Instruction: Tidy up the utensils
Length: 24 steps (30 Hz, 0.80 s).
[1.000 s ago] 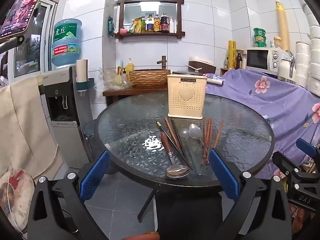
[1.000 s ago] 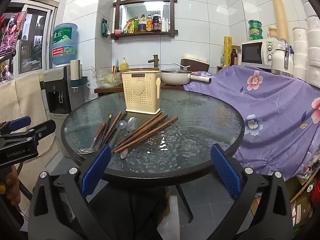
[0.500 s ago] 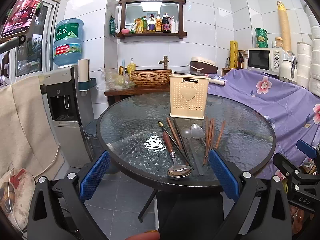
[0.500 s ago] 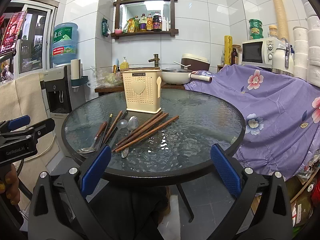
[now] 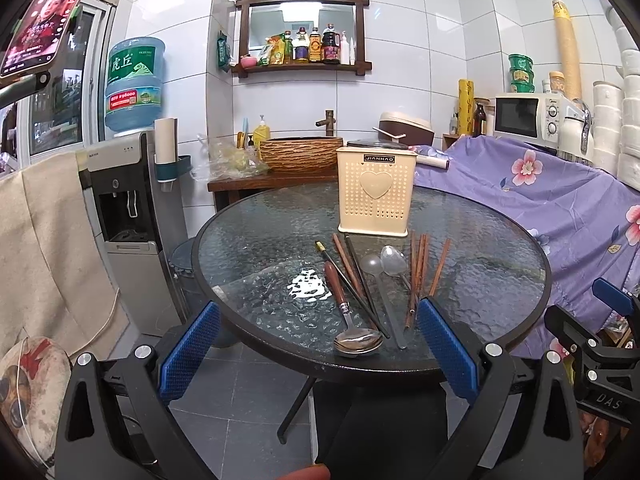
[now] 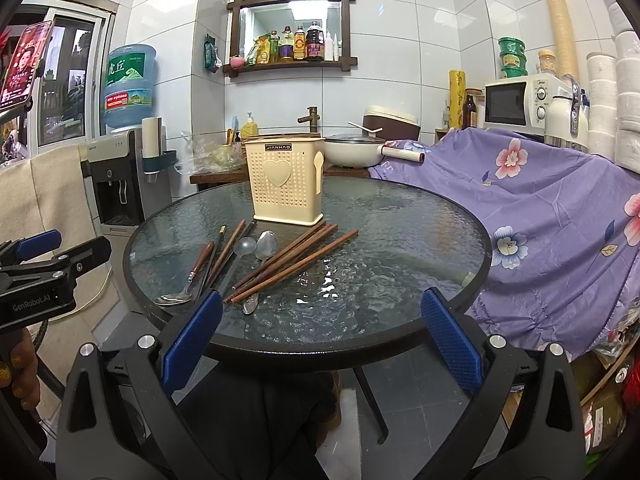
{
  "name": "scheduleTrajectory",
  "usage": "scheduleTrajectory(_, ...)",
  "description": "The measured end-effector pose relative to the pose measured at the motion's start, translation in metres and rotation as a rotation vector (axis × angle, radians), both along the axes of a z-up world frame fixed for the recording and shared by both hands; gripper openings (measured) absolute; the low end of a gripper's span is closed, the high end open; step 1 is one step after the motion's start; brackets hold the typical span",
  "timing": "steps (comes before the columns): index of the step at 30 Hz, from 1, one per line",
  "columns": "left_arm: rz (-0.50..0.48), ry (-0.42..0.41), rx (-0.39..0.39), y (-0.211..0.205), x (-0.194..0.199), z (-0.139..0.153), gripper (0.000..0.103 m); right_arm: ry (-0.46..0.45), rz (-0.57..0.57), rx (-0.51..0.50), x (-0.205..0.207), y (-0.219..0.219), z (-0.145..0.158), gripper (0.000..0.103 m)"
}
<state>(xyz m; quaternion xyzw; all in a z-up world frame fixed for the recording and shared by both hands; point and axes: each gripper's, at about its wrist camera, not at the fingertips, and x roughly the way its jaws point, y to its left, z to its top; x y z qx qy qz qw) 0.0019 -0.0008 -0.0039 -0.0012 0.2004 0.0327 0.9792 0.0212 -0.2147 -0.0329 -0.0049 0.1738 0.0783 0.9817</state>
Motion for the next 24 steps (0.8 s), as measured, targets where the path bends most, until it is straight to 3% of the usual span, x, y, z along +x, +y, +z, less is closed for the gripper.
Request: scheduleTrajectory(24, -0.007, -0.004, 0.012, -0.0016, -0.0006, 0.0006, 0.097, 0.002, 0.001, 0.0, -0.0001, 0.0008, -0.0004, 0.098)
